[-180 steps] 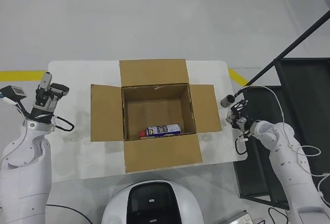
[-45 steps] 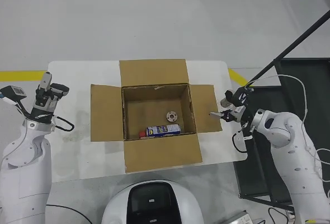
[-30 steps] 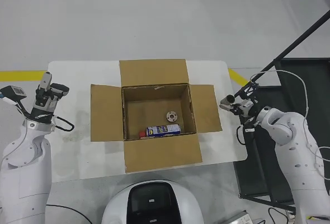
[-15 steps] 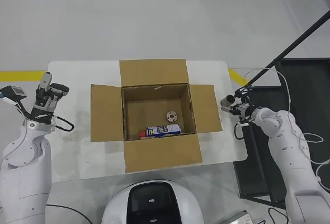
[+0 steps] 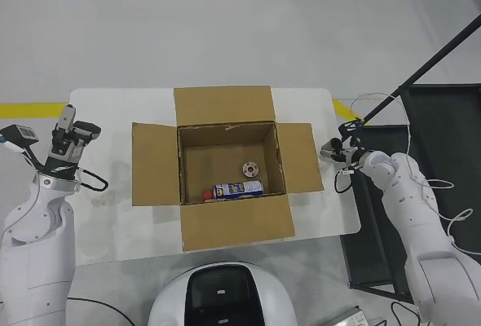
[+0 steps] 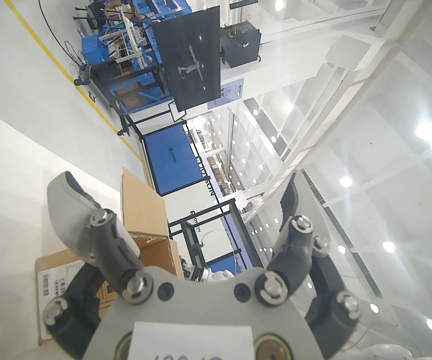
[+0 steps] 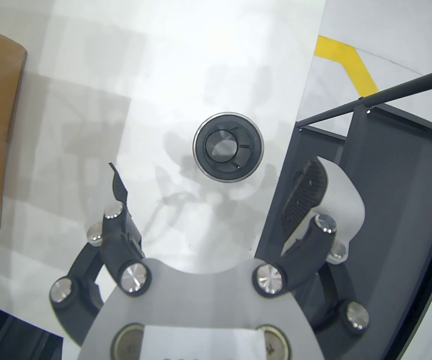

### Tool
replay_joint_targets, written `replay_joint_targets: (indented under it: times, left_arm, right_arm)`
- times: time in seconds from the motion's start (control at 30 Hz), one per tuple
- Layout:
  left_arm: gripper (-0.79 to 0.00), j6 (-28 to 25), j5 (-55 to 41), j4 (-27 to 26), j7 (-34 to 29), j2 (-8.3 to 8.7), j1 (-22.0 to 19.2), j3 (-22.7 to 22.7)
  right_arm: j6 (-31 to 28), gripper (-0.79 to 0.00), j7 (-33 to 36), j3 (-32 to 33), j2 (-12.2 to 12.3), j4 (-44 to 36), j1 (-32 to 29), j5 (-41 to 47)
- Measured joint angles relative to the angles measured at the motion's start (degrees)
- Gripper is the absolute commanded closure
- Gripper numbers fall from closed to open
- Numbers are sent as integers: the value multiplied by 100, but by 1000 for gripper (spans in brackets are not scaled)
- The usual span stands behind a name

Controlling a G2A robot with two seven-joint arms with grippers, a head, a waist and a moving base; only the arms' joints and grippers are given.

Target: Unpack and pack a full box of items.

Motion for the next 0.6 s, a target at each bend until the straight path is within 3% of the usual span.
replay_joint_targets:
  times: [0.23, 0.27, 0.33, 0.37, 0.4, 0.43, 0.6]
  left_arm:
    - [-785, 0, 0, 0, 0, 0, 0, 0]
    - [-785, 0, 0, 0, 0, 0, 0, 0]
    - [-785, 0, 0, 0, 0, 0, 0, 0]
    - [-785, 0, 0, 0, 0, 0, 0, 0]
    - [-785, 0, 0, 0, 0, 0, 0, 0]
    - [-785, 0, 0, 0, 0, 0, 0, 0]
    - [-785, 0, 0, 0, 0, 0, 0, 0]
  right_arm:
    - [128, -785, -183, -332, -140, 454, 342, -42]
    - [155, -708, -202, -384, -164, 538, 397, -49]
    - [197, -348, -228, -446, -198, 674, 479, -38]
    - [221, -234, -244, -482, -219, 760, 530, -28]
    - [236, -62, -256, -506, -233, 821, 565, -22]
    - [248, 0, -270, -530, -247, 880, 600, -21]
    - [248, 0, -355, -645, -304, 1164, 752, -37]
